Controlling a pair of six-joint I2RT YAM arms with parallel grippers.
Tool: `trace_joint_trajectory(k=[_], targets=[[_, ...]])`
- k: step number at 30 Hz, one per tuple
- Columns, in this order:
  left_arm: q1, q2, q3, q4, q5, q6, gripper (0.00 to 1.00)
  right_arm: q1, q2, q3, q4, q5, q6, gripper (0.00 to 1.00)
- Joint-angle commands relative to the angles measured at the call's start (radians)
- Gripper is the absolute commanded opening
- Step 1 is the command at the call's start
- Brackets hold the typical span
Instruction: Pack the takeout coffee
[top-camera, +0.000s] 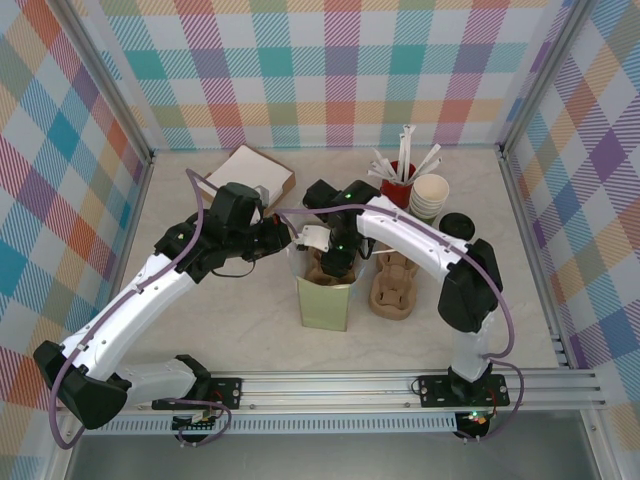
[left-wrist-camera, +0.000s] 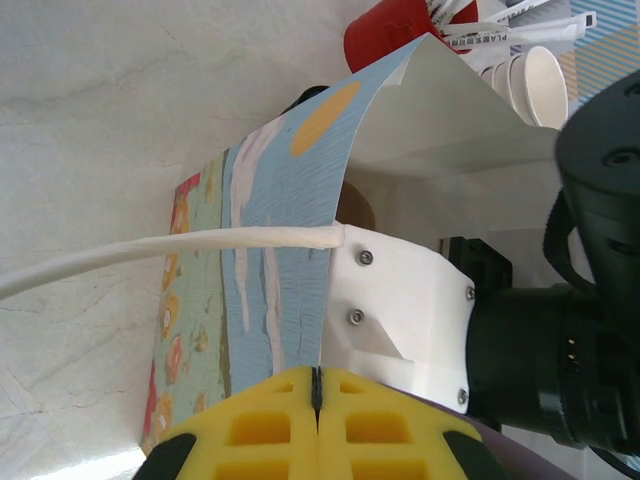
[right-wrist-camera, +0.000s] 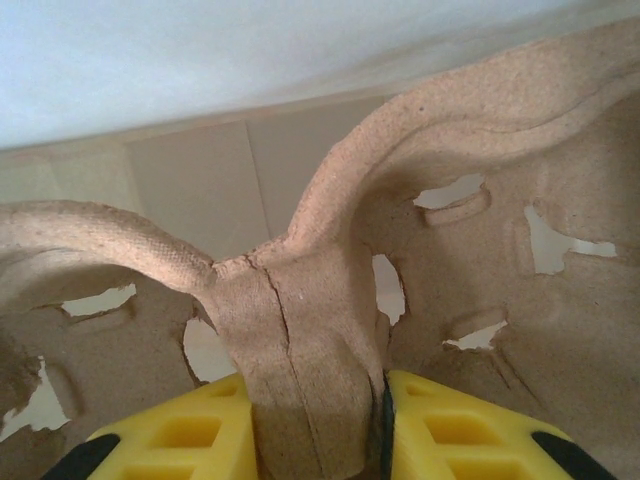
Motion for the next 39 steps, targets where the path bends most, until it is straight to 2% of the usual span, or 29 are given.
trace_joint_trajectory(k=[1, 31, 39], targets=[[-0.004, -0.012, 0.015, 0.035, 0.032, 0.010, 0.01, -0.001, 0.046, -0.003, -0.044, 0.002, -0.023, 0.32], [-0.005, -0.012, 0.041, 0.028, 0.033, 0.013, 0.01, -0.002, 0.162, -0.095, 0.008, 0.009, -0.033, 0.33], [-0.005, -0.008, 0.045, 0.029, 0.038, 0.012, 0.01, -0.003, 0.156, -0.083, 0.006, 0.013, -0.024, 0.38]])
